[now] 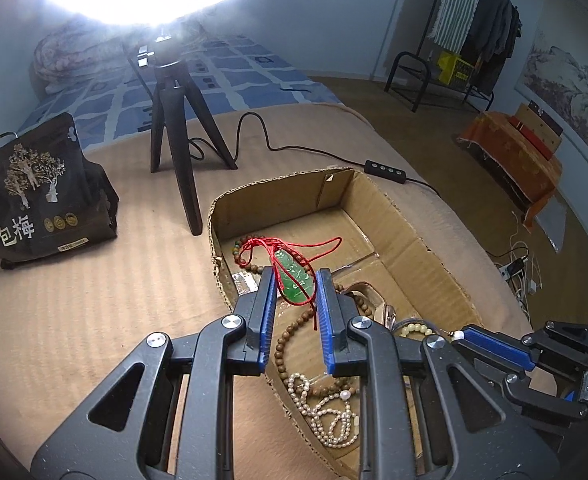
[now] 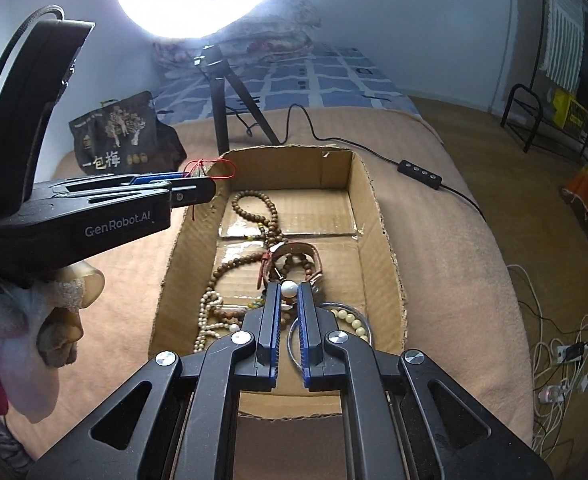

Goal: Organize jewelry
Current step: 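Lift the jade pendant and pearl and carry them over the box, then open both tools to drop the jade pendant and pearl into the box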

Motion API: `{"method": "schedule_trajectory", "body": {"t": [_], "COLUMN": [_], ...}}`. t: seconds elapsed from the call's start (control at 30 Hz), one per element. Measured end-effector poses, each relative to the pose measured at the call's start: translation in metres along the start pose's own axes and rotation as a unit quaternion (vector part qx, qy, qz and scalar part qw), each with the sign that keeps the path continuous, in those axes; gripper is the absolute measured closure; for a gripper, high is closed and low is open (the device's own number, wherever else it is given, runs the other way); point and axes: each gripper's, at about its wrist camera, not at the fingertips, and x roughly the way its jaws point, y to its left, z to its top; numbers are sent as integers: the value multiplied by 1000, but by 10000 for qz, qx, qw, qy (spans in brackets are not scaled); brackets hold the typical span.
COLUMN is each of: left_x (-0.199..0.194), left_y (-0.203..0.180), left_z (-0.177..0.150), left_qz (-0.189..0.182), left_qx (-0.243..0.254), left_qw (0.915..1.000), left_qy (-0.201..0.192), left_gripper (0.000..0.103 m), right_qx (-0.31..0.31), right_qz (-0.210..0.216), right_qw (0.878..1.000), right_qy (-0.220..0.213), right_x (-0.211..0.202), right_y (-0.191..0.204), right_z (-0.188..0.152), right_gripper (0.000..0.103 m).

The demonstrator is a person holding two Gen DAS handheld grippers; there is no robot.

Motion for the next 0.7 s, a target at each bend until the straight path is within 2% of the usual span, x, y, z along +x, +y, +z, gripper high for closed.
{"method": "schedule_trajectory", "body": {"t": [0.23,0.3,0.33,0.37,0.53,0.63,0.7], "left_x": [-1,-1,-2,-2,-8,-11,-14], "left_y": [-5,-5,-6,-6,-7,-7,-6], "left_z": [2,3,3,3,4,4,3], "left_qz": [40,43,46,54,94,92,93], "left_qx": [48,51,54,55,91,87,80], "left_qw": [10000,10000,10000,10000,9998,9998,9998], "left_qy": [-18,-25,-40,-59,-132,-154,-164], "left_gripper": [84,80,76,67,65,65,65], "right_qx": [77,68,76,101,92,114,111], "right_qz": [-17,-38,-36,-25,-65,-89,-99], "right_qw": [10000,10000,10000,9999,9999,9999,9999], "right_qy": [34,48,46,22,31,42,33], "right_x": [1,2,2,1,0,-2,-4], "right_y": [-4,-4,-3,-3,-2,-1,0], "right_z": [0,0,0,0,-1,-1,-2], "right_gripper": [96,82,68,60,59,53,53]}}
